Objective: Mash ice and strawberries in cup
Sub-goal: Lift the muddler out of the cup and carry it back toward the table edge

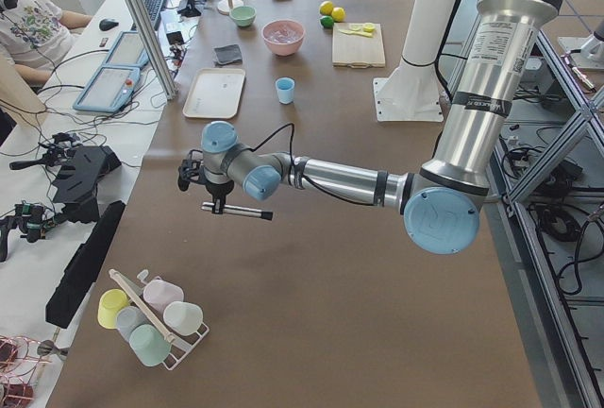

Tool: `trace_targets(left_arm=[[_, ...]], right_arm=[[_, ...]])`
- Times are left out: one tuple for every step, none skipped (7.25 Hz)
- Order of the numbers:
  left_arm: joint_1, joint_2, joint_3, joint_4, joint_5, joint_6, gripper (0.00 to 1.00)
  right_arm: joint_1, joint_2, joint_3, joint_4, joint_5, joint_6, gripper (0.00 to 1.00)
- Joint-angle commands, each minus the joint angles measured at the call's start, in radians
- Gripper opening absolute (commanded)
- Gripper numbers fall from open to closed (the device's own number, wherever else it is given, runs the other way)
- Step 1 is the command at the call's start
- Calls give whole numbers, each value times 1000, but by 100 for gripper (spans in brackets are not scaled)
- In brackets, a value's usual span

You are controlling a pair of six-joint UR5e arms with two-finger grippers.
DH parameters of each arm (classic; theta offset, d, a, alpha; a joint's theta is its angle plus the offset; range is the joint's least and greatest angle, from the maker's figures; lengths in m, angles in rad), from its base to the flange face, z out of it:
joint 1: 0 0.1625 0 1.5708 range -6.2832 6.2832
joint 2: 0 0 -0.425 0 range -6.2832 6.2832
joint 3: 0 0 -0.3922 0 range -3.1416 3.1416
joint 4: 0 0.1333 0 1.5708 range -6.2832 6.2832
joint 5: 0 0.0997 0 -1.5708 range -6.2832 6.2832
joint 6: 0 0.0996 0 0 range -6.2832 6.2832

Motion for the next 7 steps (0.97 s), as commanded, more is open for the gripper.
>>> trace_targets(left_arm=[[1,13,27,-1,-13,14,0],[1,37,23,-1,-14,27,0],[16,42,35,-3,-13,31,0],[67,58,39,-18,-14,26,0],[72,80,32,-17,-11,28,0],[73,83,46,-15,-1,31,0],[81,100,50,-14,3,35,0]], right_arm=[[1,-2,21,0,-10,3,98],[1,4,17,0,-11,3,98],[1,12,18,0,-22,2,99],[2,6,36,0,-24,3,99],[2,13,37,0,-40,3,99],[1,9,35,0,-45,5,99],[1,6,37,2,-44,5,99]])
